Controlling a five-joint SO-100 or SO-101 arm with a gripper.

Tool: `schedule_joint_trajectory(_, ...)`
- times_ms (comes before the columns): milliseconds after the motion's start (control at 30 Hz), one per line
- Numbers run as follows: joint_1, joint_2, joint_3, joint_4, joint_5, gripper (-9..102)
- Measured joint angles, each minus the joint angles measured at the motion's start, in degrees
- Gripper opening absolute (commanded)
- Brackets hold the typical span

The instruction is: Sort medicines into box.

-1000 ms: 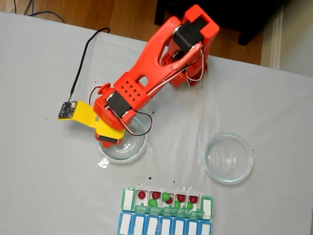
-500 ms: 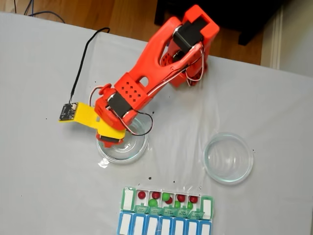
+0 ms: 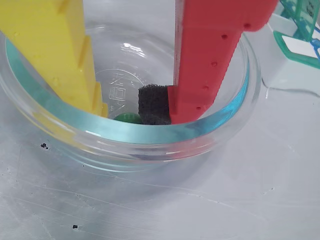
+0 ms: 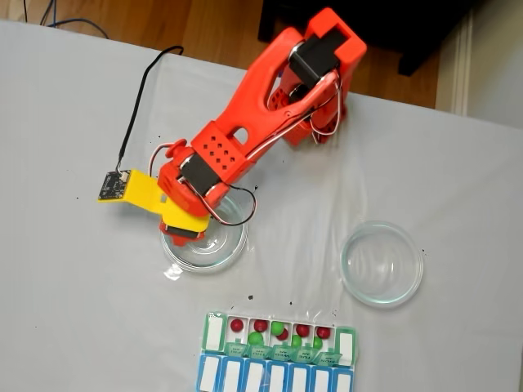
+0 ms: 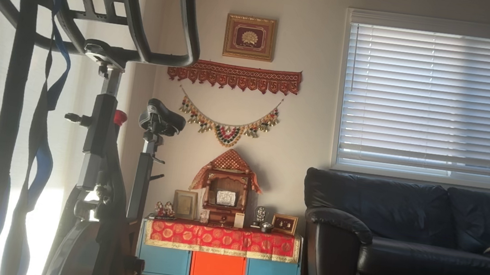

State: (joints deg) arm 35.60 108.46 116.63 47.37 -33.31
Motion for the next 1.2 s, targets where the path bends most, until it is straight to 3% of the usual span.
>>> schedule_joint_trajectory(1200,-1.05,0.53,5.62,-2.72,-2.46,7)
